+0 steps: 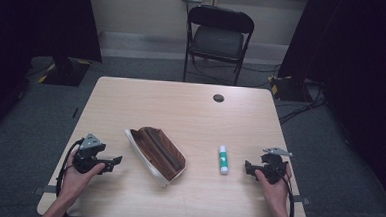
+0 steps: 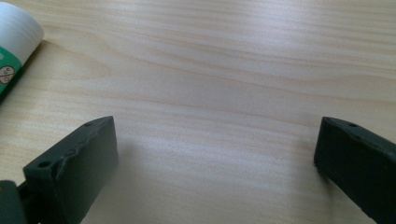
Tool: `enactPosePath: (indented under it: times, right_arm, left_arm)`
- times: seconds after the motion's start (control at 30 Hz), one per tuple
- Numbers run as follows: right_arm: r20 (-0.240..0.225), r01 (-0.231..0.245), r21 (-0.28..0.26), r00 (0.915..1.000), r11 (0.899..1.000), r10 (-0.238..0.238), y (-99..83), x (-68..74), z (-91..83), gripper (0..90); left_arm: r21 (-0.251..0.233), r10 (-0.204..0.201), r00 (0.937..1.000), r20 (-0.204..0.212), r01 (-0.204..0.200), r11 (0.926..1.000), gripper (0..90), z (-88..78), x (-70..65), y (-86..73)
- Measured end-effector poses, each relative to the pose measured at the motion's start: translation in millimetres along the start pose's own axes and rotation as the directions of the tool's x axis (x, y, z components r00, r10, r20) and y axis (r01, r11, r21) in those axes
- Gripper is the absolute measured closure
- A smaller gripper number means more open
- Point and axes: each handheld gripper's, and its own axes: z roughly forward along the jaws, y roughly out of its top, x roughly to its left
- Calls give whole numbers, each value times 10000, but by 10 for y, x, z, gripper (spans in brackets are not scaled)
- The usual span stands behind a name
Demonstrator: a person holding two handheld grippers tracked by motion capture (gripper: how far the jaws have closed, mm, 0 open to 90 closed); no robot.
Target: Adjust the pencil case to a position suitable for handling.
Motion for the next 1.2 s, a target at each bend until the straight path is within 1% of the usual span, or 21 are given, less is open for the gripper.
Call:
enactPosePath:
  times: [0.07, 0.13, 0.2, 0.27, 0.37, 0.4, 0.47, 0.53, 0.57, 0.6, 0.63, 0.7, 0.77, 0.87, 0.9, 1.03, 1.07, 1.1, 1.13, 1.17, 1.2]
  right_arm:
    - [-19, 6, -6, 10000, 10000, -6, 0, -1, 1, 0]
    - [-16, 7, -4, 10000, 10000, -7, 1, -1, 1, 0]
    - [-21, 22, -8, 10000, 10000, -22, 2, -2, 2, 0]
    - [-25, 35, -11, 10000, 10000, -35, 3, -4, 3, 0]
    - [-48, 50, -7, 10000, 10000, -50, 4, -4, 5, 0]
    - [-48, 52, -7, 10000, 10000, -52, 4, -5, 5, 0]
    - [-45, 53, -9, 10000, 10000, -53, 4, -4, 4, 0]
    - [-45, 52, -8, 10000, 10000, -52, 4, -4, 4, 0]
    - [-46, 52, -7, 10000, 10000, -52, 4, -4, 4, 0]
    - [-46, 53, -7, 10000, 10000, -53, 4, -4, 4, 0]
    - [-46, 57, -9, 10000, 10000, -57, 4, -4, 5, 0]
    - [-47, 54, -10, 10000, 10000, -54, 4, -4, 5, 0]
    - [-36, 53, -17, 10000, 10000, -53, 4, -4, 6, 0]
    - [-46, 60, -10, 10000, 10000, -60, 4, -4, 5, 0]
    - [-47, 59, -10, 10000, 10000, -59, 5, -4, 5, 0]
    - [-58, 71, -10, 10000, 10000, -71, 5, -4, 6, 0]
    - [-67, 88, -14, 9999, 10000, -88, 6, -5, 7, 0]
    - [-82, 94, -5, 9999, 10000, -94, 7, -5, 6, 0]
    - [-73, 83, -9, 9999, 10000, -83, 7, -4, 7, 0]
    - [-73, 93, -12, 9999, 10000, -93, 7, -4, 7, 0]
    - [-67, 90, -13, 9999, 10000, -90, 7, -3, 7, 0]
  left_arm:
    - [-255, -26, 9997, 245, 33, 9997, 164, -37, -9, 11]
    - [-316, -102, 9992, 391, 114, 9994, 161, -49, -18, 24]
    - [-392, -49, 9998, 210, 57, 9992, 161, -67, -32, 39]
    - [-553, -141, 9998, 106, 146, 9984, 165, -113, -40, 59]
    - [-1033, -185, 9998, -24, 182, 9945, 162, -189, -78, 114]
    - [-1180, -264, 9997, -5, 262, 9927, 164, -224, -104, 155]
    - [-1319, -213, 9996, 168, 233, 9910, 167, -257, -128, 206]
    - [-1477, -252, 9988, 425, 312, 9885, 165, -281, -155, 263]
    - [-1503, -290, 9976, 629, 382, 9879, 166, -282, -176, 291]
    - [-1472, -191, 9975, 679, 290, 9887, 170, -283, -195, 322]
    - [-1428, -111, 9979, 631, 201, 9895, 177, -281, -218, 351]
    - [-1432, -83, 9979, 635, 174, 9895, 180, -274, -252, 406]
    - [-1499, -144, 9965, 829, 267, 9883, 180, -259, -278, 463]
    - [-1545, 147, 9955, 937, 0, 9880, 170, -232, -321, 560]
    - [-1483, 184, 9959, 886, -51, 9889, 170, -223, -324, 594]
    - [-1575, -24, 9947, 1026, 186, 9873, 169, -152, -338, 689]
    - [-1484, -3, 9950, 1003, 153, 9888, 176, -123, -340, 702]
    - [-1477, 34, 9960, 890, 99, 9890, 195, -96, -339, 704]
    - [-1550, 83, 9977, 670, 22, 9879, 223, -65, -341, 699]
    - [-1541, -22, 9985, 552, 107, 9880, 233, -37, -334, 689]
    - [-1499, -229, 9976, 657, 325, 9882, 233, -10, -319, 677]
